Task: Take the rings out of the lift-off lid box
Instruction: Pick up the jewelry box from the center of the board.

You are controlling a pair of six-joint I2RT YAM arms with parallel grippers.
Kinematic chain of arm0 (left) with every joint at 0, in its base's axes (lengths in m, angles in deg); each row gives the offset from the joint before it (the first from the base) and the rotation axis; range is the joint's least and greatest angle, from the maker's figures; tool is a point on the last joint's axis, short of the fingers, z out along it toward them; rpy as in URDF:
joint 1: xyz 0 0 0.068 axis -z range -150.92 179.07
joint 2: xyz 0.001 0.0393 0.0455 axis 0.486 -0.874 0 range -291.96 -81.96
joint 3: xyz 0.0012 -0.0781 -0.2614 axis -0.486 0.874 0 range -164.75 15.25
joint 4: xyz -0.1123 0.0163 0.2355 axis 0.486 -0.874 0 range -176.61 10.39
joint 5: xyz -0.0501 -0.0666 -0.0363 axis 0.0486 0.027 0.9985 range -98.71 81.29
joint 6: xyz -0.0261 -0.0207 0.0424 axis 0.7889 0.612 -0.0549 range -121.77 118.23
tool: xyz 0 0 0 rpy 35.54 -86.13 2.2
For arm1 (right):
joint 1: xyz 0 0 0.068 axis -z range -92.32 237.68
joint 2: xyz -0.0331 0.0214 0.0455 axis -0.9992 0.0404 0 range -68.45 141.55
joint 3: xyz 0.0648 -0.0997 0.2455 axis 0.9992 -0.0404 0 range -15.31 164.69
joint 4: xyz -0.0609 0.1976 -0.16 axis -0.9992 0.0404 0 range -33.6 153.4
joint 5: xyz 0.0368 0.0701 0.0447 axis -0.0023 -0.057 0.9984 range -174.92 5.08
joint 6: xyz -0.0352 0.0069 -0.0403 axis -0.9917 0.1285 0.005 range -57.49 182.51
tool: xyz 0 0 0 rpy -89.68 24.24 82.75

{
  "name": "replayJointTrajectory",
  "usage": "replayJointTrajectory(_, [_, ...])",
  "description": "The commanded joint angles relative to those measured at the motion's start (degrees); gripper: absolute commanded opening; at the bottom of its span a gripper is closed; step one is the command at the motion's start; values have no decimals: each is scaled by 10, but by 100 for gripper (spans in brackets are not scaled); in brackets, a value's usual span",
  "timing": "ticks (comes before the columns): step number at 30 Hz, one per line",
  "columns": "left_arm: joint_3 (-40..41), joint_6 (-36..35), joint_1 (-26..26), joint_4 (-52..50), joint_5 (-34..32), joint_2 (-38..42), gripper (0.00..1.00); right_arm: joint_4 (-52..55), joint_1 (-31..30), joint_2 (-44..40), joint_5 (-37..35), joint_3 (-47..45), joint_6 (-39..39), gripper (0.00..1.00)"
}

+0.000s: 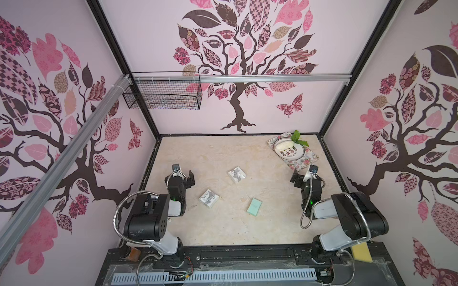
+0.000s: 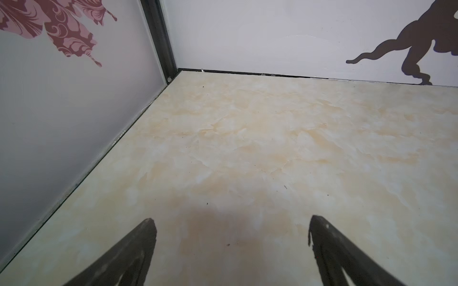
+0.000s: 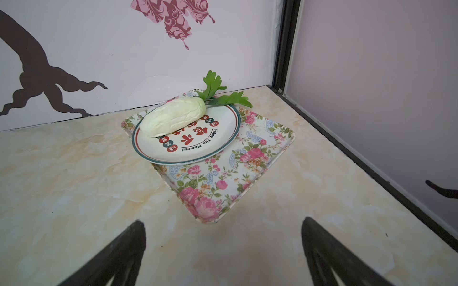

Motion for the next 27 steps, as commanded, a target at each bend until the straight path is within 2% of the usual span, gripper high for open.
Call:
replayJointTrajectory(1, [-15,2,-3,10,2,0,98,-9,-1,11,-8,13,-3,100])
replayJointTrajectory(8, [-17,4,-4,9,7,-2,98,-7,-1,12,-8,15,-3,100])
replayJointTrajectory(11, [-21,-5,-4,2,35,-1,98,-7,-2,11,-8,14,-3,100])
replayJointTrajectory(27, [-19,-5,-5,4,37,1,98,-12,-1,10,-8,11,-3,100])
